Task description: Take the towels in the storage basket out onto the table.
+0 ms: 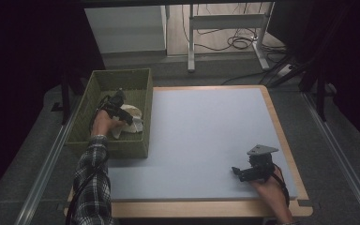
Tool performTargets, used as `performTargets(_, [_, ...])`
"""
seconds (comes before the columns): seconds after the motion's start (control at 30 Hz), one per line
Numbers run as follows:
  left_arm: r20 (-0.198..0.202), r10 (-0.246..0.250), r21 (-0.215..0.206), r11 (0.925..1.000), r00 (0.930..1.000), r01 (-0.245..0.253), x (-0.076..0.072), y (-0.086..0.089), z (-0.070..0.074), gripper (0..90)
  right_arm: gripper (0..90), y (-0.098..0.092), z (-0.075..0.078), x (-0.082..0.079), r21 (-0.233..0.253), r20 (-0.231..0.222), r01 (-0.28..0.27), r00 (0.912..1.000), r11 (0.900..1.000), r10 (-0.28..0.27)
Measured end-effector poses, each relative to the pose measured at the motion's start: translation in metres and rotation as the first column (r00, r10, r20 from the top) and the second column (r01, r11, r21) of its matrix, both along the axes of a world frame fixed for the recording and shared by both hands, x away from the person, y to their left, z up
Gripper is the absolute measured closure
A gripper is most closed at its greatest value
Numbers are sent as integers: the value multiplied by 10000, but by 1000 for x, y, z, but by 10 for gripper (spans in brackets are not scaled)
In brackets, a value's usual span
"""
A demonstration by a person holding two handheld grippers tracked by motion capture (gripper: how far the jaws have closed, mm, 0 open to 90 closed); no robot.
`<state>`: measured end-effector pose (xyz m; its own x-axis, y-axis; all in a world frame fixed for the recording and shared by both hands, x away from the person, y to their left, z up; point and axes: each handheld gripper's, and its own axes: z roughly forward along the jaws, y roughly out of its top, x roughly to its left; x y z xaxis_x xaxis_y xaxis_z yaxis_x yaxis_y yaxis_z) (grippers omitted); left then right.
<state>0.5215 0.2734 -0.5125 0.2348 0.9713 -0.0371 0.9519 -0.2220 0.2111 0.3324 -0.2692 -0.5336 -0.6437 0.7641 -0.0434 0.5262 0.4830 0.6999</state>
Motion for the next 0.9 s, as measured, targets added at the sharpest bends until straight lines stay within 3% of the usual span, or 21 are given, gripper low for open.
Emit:
performTargets(0.07, [31,-25,17,10000,10000,25,-1,0,1,147,0,0,0,0,1,-2,-1,10000,10000,1])
performTargets(0.13, [148,-157,-64,9999,9998,158,-5,-2,3,268,0,0,0,0,-2,0,-2,10000,10000,2])
performTargets(0.17, [196,-226,-31,9997,9996,226,-6,-3,5,345,0,0,0,0,-2,-1,-1,10000,10000,1])
performTargets(0.2, [243,-348,-25,9994,9991,349,-8,-3,6,487,0,0,0,0,2,-3,-1,10000,10000,1])
performTargets(0.23, [243,-348,-25,9994,9991,349,-8,-3,6,555,0,0,0,0,2,-3,-1,10000,10000,1])
performTargets(0.27, [233,-410,44,9992,9989,409,-8,-4,8,555,0,0,0,0,-9,9,-9,10000,10000,9])
performTargets(0.3, [249,-607,461,9972,9978,595,-10,-6,9,685,0,0,0,0,-7,8,-8,10000,10000,8])
performTargets(0.33, [249,-607,461,9972,9978,595,-10,-6,9,717,0,0,0,0,-7,8,-8,10000,10000,8])
performTargets(0.4, [257,-858,806,9932,9960,835,-10,-10,9,742,0,0,0,0,0,1,-4,10000,10000,4])
performTargets(0.47, [262,-903,884,9922,9956,876,-10,-11,10,745,0,0,0,0,0,0,0,10000,10000,0])
performTargets(0.6, [411,-684,636,9958,9968,657,-12,-7,13,764,0,0,0,0,2,3,-3,10000,10000,3])
performTargets(0.7, [725,-493,70,9988,9962,489,-14,-3,18,769,0,0,0,0,0,2,-1,10000,10000,1])
performTargets(0.9, [1424,-366,-311,9987,9891,414,-25,8,33,767,0,0,0,0,2,-2,4,10000,10000,-3])
